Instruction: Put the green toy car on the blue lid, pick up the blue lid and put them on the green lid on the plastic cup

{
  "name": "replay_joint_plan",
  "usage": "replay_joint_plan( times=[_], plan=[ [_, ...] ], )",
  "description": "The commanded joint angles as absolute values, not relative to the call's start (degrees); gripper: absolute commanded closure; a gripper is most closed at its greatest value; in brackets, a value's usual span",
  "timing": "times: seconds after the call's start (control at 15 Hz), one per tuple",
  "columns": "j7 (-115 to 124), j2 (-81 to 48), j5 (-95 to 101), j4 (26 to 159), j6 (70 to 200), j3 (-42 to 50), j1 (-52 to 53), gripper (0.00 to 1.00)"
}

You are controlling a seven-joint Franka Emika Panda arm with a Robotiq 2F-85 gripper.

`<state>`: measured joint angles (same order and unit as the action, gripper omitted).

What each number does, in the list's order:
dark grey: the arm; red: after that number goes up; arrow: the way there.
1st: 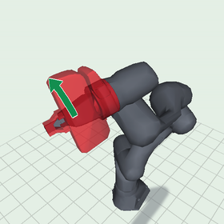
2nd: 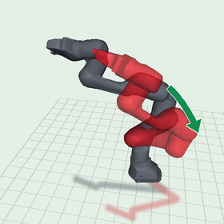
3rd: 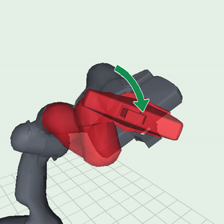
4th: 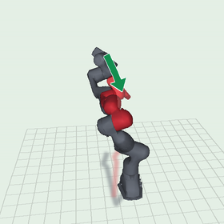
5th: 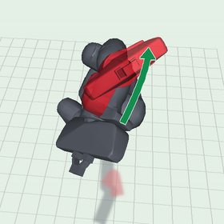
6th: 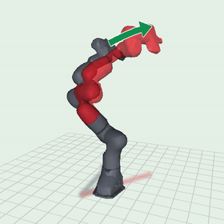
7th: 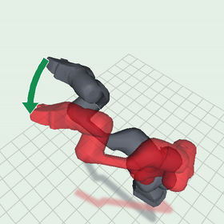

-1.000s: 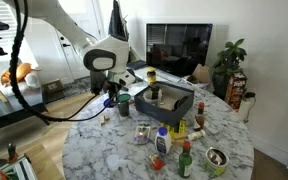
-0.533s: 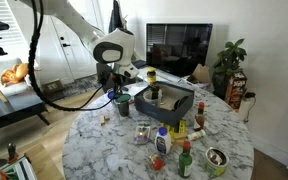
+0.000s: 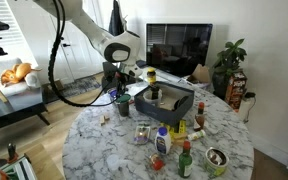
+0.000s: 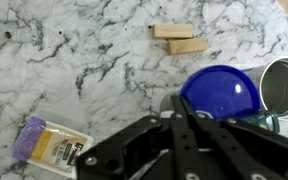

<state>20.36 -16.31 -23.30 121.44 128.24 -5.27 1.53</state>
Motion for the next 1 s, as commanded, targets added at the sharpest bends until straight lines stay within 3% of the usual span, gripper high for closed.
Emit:
replay_joint_plan(
  times=[0.0,0.93],
  plan=[
    [23.0,-20.1,-20.8,117.3,126.9,-3.9,3.4,1.00],
    [25.5,-26.9,-19.2,110.4,127.3,-2.6,5.2,1.00]
  ],
)
